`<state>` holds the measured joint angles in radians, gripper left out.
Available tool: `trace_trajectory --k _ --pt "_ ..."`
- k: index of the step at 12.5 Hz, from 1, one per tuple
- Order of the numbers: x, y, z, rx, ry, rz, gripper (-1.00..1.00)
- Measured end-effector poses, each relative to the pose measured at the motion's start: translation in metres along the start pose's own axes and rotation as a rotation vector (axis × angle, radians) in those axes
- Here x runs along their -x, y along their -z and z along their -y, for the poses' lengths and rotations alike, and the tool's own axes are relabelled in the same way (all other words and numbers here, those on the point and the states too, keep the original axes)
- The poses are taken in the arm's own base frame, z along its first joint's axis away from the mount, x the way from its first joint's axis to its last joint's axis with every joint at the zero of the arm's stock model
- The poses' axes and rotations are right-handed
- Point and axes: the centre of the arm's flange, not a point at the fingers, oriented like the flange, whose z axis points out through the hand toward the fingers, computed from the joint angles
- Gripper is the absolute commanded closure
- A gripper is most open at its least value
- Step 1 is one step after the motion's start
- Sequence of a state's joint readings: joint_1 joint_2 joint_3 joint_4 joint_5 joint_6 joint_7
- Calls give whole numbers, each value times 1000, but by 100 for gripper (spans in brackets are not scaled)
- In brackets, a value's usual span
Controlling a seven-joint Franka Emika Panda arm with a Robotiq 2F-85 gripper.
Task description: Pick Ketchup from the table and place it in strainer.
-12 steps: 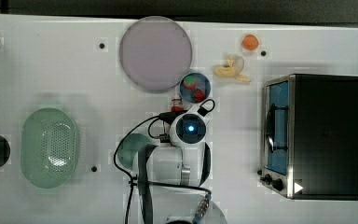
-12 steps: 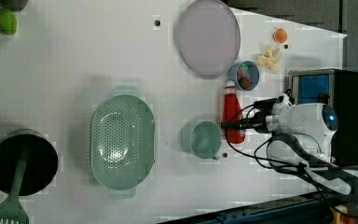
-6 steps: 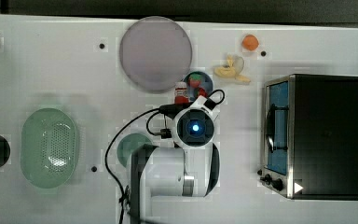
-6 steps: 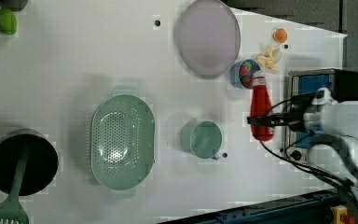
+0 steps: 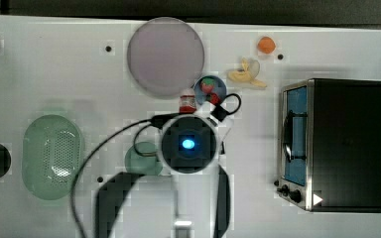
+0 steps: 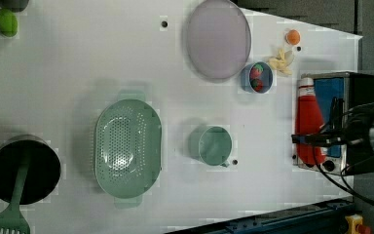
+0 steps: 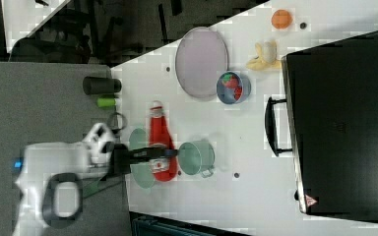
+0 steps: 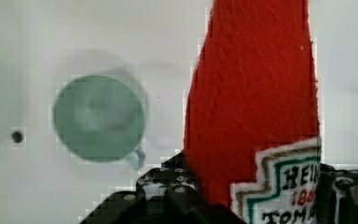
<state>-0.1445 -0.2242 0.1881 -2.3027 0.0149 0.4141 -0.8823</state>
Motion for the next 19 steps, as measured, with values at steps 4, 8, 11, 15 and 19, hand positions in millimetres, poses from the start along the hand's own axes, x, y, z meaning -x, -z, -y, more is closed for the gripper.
trace_trajectory --k 4,8,11,15,19 --pt "-10 45 78 43 59 -48 -26" --pt "-2 35 165 53 26 -47 -26" --pt "-9 18 226 22 7 -121 -26" --pt "-12 -40 301 -79 -49 -97 -26" --pt "-7 -106 355 -202 -160 -25 -26"
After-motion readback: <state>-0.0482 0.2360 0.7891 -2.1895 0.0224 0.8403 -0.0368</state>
